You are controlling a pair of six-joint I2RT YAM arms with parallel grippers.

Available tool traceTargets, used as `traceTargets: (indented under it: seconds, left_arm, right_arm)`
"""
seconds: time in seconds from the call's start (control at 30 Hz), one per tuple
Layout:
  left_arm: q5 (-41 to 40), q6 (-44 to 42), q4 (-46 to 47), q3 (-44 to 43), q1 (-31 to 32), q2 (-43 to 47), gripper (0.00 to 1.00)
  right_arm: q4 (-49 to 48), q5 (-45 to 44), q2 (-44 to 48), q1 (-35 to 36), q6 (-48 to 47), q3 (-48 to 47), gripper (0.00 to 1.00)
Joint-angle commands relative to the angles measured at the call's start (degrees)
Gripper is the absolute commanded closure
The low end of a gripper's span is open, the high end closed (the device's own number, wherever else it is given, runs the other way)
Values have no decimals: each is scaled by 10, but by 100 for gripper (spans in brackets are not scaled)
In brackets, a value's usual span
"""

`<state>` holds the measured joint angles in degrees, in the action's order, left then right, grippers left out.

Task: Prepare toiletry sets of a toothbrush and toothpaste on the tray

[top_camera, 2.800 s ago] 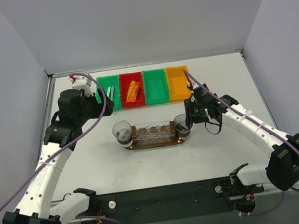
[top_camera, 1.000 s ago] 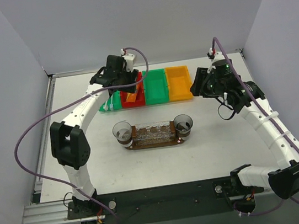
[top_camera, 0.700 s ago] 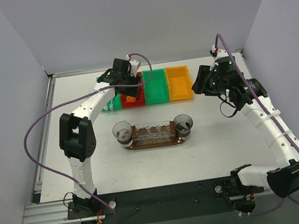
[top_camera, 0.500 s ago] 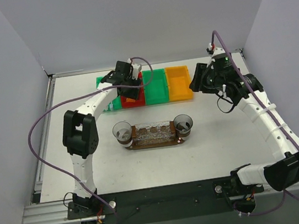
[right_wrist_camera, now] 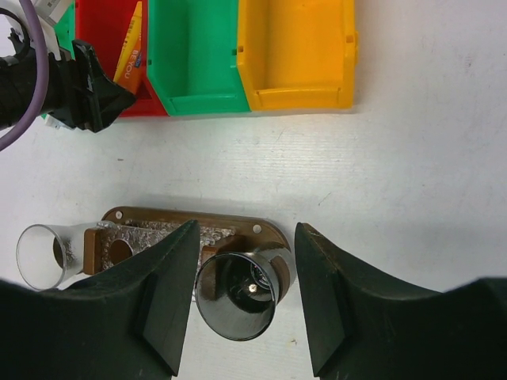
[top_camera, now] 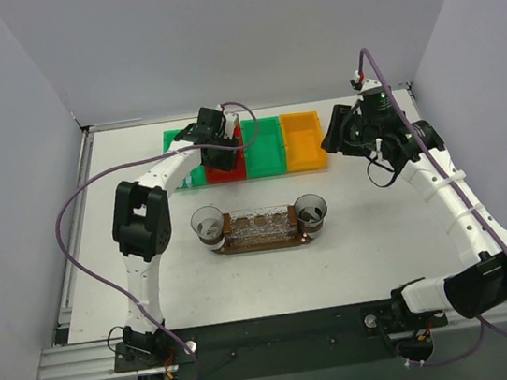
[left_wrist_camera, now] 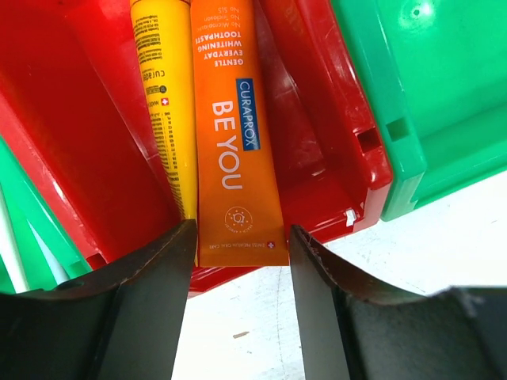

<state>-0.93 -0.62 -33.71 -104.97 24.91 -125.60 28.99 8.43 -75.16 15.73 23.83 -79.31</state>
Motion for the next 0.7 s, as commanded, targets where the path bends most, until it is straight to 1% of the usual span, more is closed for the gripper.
traceTargets:
  seconds: [0.0, 0.03, 0.13, 0.5, 0.67]
  left_arm:
    - [23, 3, 27, -26, -8, -3, 40]
    - [24, 19, 29, -27, -9, -6, 40]
    - [27, 24, 29, -26, -13, -17, 40]
    - [34, 26, 35, -22, -14, -33, 40]
    - [31, 24, 40, -5, -14, -31, 41]
  right_arm:
    - [9, 5, -11, -3, 14, -23, 53]
    - [10, 5, -12, -3, 15, -23, 53]
    - [11, 8, -16, -3, 20, -23, 54]
    - [12, 12, -21, -3, 21, -19, 54]
    - [13, 16, -28, -3, 19, -18, 54]
